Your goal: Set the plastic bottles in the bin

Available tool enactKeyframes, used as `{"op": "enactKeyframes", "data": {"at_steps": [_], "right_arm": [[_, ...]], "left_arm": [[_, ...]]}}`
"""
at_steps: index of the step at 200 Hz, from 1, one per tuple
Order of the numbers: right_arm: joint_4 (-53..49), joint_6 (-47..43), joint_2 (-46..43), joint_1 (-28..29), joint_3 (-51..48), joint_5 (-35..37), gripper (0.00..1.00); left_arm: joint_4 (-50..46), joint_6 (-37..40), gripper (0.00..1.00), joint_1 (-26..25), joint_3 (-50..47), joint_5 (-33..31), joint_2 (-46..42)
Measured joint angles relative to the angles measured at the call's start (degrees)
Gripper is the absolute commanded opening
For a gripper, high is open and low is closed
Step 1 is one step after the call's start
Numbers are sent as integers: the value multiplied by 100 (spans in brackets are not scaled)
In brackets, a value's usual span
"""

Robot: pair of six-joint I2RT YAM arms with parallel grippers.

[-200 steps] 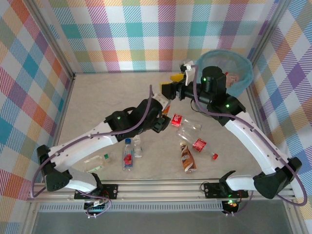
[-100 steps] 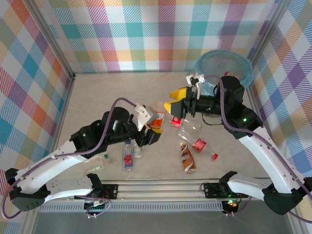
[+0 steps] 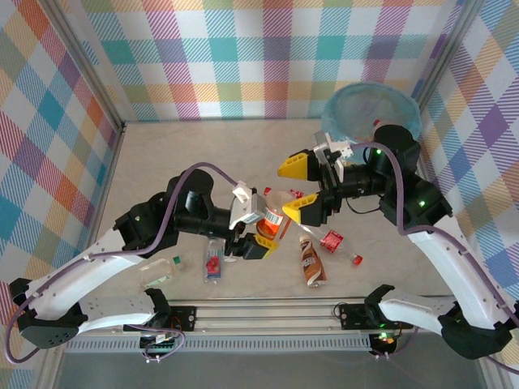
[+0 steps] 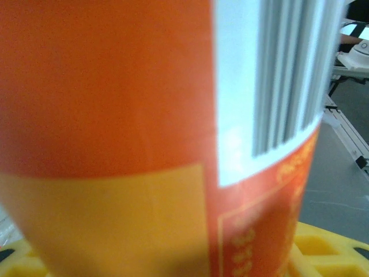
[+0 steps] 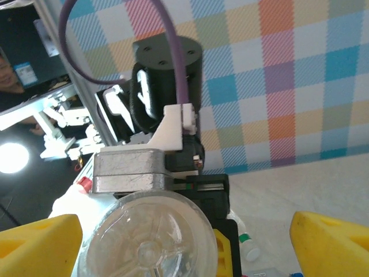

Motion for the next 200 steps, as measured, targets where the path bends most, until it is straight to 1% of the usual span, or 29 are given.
{"op": "enactKeyframes", "data": {"at_steps": [37,48,58,72,84,101,144,151,164,182,188,193,197,200], "right_arm": [[-149,-426,466,0,127,-424,94],[-289,-608,636,0,260,-507,91],[-409,-758,774,0,389,-570,86],[-516,-973,896,-2,505,-682,73],[-555,-1054,951,-24,538,-815,67],[-575,-1141,1060,-98,581,-1054,61],[-525,-1233,1436,-299,815,-1515,52],[-492,-1237,1473,-317,841,-1556,50],[-457,-1246,1528,-341,911,-1591,46],[-444,-1255,1585,-348,1032,-1582,43],[-435,-1255,1593,-356,1064,-1580,42],[-426,-1250,1596,-367,1086,-1554,41],[-428,-1222,1593,-387,1104,-1478,40],[-435,-1202,1589,-413,1110,-1419,39]], "left_arm": [[2,98,0,216,120,101,177],[2,98,0,293,120,109,199],[4,98,0,350,120,109,210],[7,101,0,417,120,96,227],[9,111,0,461,120,52,243],[11,114,0,494,120,-59,264],[87,50,0,564,120,-363,267],[125,46,6,581,120,-424,262],[186,48,29,581,114,-538,256],[299,48,57,586,98,-693,219],[330,48,62,586,96,-737,208],[358,57,64,586,94,-782,195],[374,46,70,586,87,-863,181],[402,70,71,588,72,-968,160]]}}
